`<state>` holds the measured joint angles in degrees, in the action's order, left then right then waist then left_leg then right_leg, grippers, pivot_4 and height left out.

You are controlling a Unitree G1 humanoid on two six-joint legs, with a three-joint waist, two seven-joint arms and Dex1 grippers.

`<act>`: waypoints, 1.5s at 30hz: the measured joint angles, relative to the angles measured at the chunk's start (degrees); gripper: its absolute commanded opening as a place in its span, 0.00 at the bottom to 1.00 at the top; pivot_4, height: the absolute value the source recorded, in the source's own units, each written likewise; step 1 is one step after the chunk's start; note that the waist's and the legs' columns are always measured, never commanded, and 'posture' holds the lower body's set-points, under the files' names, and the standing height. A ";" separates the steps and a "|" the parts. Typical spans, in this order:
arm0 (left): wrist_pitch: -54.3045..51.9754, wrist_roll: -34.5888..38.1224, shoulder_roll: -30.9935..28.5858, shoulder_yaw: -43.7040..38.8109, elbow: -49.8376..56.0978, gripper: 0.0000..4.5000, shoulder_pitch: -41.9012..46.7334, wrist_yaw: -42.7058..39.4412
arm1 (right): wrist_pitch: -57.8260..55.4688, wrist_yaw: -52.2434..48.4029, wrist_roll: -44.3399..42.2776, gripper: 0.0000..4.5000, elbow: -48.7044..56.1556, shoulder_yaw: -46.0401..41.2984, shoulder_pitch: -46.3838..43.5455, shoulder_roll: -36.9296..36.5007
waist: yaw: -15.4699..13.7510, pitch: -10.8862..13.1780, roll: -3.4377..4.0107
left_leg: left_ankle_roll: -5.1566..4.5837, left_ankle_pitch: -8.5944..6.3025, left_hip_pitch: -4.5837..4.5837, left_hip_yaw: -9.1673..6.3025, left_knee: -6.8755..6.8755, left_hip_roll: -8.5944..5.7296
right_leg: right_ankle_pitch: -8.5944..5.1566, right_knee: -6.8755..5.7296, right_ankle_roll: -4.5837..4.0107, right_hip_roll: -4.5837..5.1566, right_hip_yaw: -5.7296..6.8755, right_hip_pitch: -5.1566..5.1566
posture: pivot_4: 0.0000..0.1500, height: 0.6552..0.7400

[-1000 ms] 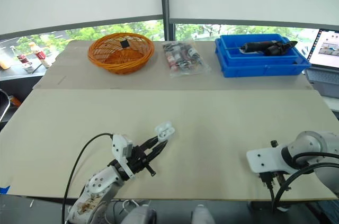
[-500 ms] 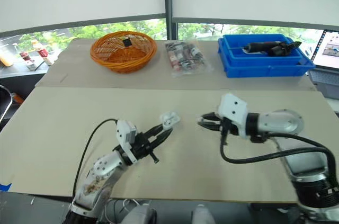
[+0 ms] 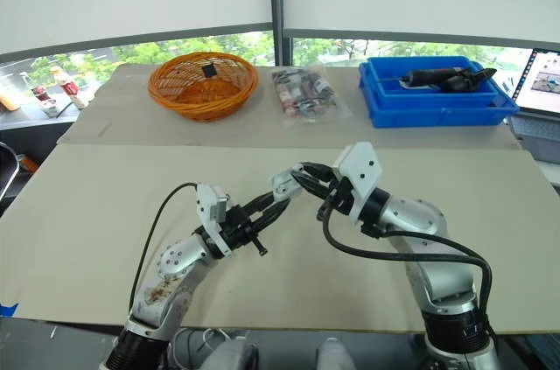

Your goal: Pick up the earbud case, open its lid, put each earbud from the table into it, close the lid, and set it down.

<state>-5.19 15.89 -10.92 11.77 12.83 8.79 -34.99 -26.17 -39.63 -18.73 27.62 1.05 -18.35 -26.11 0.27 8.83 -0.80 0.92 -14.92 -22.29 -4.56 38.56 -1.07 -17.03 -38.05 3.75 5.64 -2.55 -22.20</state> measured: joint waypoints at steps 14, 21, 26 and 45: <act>-0.06 0.00 0.03 0.01 -0.11 0.11 -0.10 -0.16 | 10.21 0.34 7.50 0.08 -3.04 5.01 1.75 -0.78 | 0.38 0.00 0.00 | 0.00 0.00 0.01 -0.02 -0.01 0.01 | 0.00 0.00 0.00 -0.01 0.00 0.00 | 1.00 1.00; -0.20 -0.01 0.03 0.06 -0.10 0.11 -0.23 -0.32 | 14.93 0.96 11.59 0.08 -4.89 5.79 1.75 -1.38 | 0.43 0.00 0.00 | 0.00 0.00 0.01 -0.02 -0.03 0.01 | 0.00 0.01 0.00 -0.02 0.00 -0.01 | 1.00 1.00; -0.32 -0.05 -0.09 0.21 -0.14 0.11 -0.51 -0.44 | 15.62 0.68 11.92 0.08 -5.23 6.15 2.11 -1.89 | 0.40 0.00 0.00 | 0.00 0.00 0.01 -0.01 -0.02 0.01 | 0.00 0.01 0.00 -0.01 0.00 -0.01 | 1.00 1.00; 0.02 -0.05 -0.50 0.04 -0.21 0.11 -0.70 -1.17 | 4.44 -3.72 0.44 1.00 0.97 -1.60 5.57 -9.04 | 0.19 0.00 -0.01 | -0.01 -0.01 -0.02 -0.02 -0.02 0.00 | 0.00 0.07 0.00 0.00 0.00 0.02 | 1.00 1.00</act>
<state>-5.17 15.84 -11.42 11.81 12.62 8.09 -36.16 -21.72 -43.35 -18.29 28.60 -0.55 -12.78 -35.15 0.46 8.83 -0.81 0.91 -14.93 -22.30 -4.58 38.54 -1.07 -17.03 -37.99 3.75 5.65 -2.55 -22.18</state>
